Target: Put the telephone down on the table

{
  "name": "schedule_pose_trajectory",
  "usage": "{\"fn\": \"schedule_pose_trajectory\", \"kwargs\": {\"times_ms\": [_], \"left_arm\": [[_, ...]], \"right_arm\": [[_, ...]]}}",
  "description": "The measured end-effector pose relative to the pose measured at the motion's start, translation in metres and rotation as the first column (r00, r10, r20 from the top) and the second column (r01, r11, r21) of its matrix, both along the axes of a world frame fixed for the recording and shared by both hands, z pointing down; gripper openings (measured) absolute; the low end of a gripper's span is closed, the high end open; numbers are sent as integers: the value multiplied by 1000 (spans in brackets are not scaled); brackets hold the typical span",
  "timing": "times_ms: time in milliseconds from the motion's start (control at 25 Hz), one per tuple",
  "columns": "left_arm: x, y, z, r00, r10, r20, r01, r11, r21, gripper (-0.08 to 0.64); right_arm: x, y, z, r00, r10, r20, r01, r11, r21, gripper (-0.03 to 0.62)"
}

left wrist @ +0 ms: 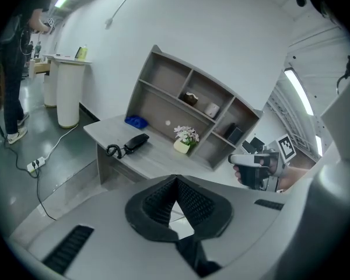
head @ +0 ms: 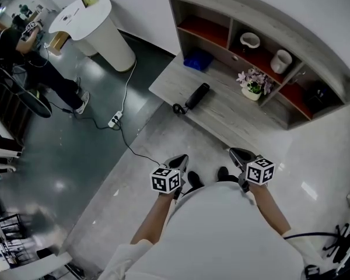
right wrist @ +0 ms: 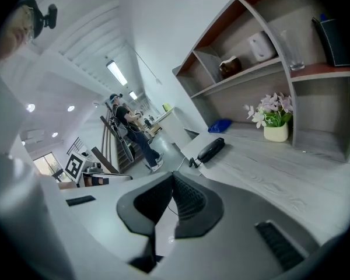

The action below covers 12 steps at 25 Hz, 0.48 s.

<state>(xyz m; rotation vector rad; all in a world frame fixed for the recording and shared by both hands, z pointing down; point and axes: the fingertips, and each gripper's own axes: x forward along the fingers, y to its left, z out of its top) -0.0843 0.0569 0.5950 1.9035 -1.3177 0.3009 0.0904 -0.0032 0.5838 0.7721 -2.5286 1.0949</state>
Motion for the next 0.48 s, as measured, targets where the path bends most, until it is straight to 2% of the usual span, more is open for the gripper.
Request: {"fn": "schedule_pose_trajectory", "kwargs": {"times_ms": [240, 480], "left_arm": [[11, -10, 5, 1000, -12, 5, 12, 1000, -13, 11], [20, -17, 12, 1000, 10, 21, -9, 999, -31, 9]], "right_arm": [[12, -15, 1, 1000, 20, 17, -19, 1000, -14, 17], [24, -18, 3, 1000, 15, 17, -14, 1000, -19, 17]]}}
